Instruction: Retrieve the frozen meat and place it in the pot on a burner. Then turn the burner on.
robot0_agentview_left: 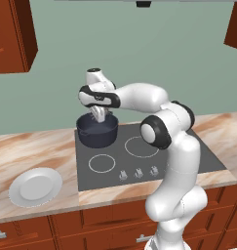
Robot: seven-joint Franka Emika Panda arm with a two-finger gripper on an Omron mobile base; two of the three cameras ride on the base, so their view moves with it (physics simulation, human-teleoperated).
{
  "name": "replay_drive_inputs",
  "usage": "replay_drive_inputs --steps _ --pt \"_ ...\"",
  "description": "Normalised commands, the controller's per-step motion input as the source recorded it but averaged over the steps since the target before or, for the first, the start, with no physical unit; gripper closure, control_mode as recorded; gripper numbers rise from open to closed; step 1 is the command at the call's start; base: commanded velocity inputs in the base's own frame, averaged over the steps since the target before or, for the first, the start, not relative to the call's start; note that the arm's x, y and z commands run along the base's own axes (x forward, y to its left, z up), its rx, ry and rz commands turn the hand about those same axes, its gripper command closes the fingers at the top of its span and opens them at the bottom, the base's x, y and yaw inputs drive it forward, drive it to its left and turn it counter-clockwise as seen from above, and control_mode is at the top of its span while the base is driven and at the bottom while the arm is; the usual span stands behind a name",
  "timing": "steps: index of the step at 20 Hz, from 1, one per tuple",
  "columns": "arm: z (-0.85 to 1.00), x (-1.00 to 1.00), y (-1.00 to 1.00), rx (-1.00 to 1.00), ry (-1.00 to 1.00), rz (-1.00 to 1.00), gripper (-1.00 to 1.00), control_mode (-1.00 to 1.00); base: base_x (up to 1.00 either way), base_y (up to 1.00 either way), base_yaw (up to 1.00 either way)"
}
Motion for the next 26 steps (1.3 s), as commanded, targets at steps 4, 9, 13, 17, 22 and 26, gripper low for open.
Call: replay_drive_inputs --steps 4,9,13,17,22,26 --pt "-0.33 0.00 0.00 0.00 0.00 -0.02 1.00 -1.00 0.00 0.00 0.00" --pt "-0.23 0.00 0.00 0.00 0.00 -0.04 1.00 -1.00 0.00 0.00 0.00" --pt "-0.18 0.00 0.00 0.00 0.00 -0.04 1.00 -1.00 0.00 0.00 0.00" --pt "-0.07 0.00 0.00 0.00 0.00 -0.04 1.00 -1.00 0.00 0.00 0.00" --pt "0.00 0.00 0.00 0.00 0.00 -0.03 -1.00 -1.00 0.00 0.00 0.00" --pt "0.00 0.00 0.00 0.00 0.00 -0.03 -1.00 -1.00 0.00 0.00 0.00"
